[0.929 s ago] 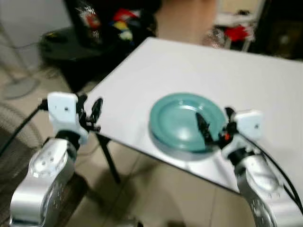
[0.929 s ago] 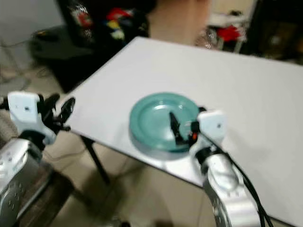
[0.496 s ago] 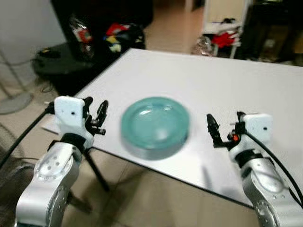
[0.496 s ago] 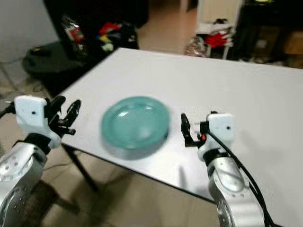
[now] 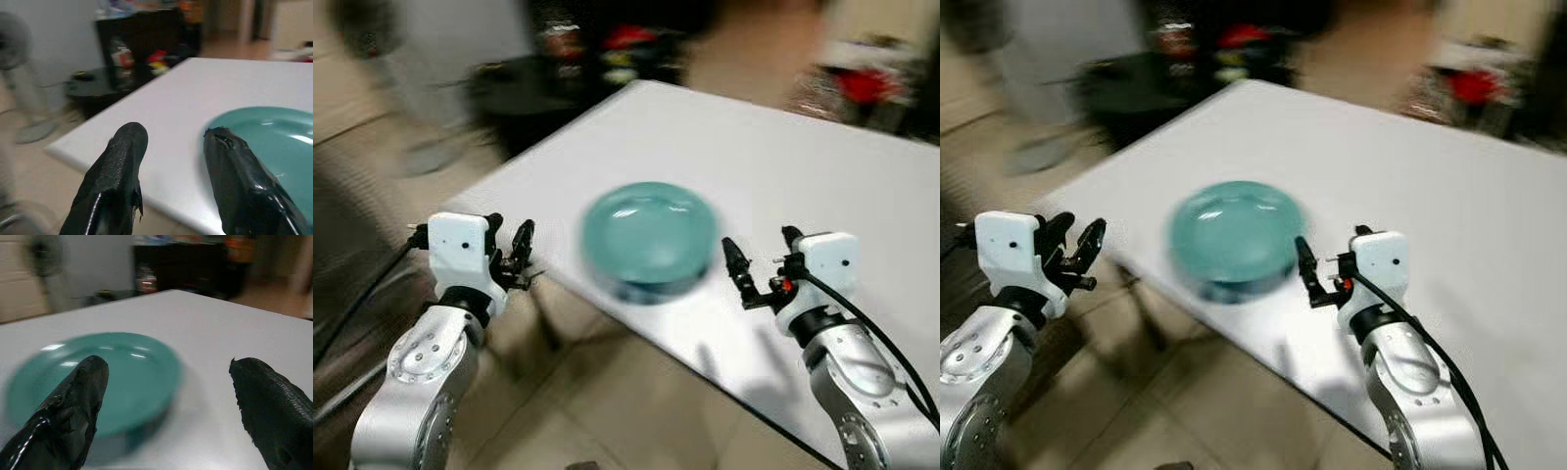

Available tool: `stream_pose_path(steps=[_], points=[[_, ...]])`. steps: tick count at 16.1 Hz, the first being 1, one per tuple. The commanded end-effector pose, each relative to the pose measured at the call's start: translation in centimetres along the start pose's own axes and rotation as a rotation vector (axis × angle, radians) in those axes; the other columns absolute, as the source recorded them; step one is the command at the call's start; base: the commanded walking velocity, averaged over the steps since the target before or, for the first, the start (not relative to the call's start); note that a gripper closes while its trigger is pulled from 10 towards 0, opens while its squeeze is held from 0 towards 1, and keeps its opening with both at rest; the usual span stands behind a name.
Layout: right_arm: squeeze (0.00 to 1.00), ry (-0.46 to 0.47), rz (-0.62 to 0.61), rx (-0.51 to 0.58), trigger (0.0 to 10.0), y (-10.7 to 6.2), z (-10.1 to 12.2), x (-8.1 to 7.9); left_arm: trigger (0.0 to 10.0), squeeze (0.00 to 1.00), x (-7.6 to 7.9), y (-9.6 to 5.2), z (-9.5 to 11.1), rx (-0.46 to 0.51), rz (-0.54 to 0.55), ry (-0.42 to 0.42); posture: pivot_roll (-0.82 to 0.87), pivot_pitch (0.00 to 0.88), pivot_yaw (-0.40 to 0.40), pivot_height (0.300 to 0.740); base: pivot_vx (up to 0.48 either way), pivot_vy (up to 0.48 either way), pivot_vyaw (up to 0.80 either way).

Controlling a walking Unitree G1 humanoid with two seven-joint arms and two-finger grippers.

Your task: Setting the table

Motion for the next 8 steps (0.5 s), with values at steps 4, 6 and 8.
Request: stream_pose_path(steps=[4, 6, 8], points=[[0.0, 0.033, 0.05, -0.003, 10.0, 0.3, 0.4, -0.8, 10.0, 0.0, -0.6, 0.0, -0.4, -0.035, 0.033, 0.036, -0.05, 0.0, 0.063, 0.74, 0.0, 0.0, 0.8], [0.0, 0.056, 0.055, 0.029, 10.0, 0.4, 1.0, -0.8, 10.0, 0.0, -0.2, 0.1, -0.1, -0.025, 0.035, 0.063, -0.07, 0.0, 0.074, 0.74, 0.0, 0.0, 0.8], [0.0, 0.064, 0.081, 0.04, 10.0, 0.1, 1.4, -1.3, 10.0, 0.0, 0.4, 0.3, 0.5, -0.003, 0.009, 0.029, -0.08, 0.0, 0.081, 0.74, 0.0, 0.0, 0.8]])
Point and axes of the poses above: a point about 5 cm out from each wrist's last joint towards the gripper, its own y axis pointing out of the wrist towards the gripper, its own z axis along the axis of the wrist's last joint, x = y × z, the point moved 3 cm from there along y, pointing out of the wrist towards the gripper, and after that the axes turned 13 degrees about y, right-handed, at the moved point
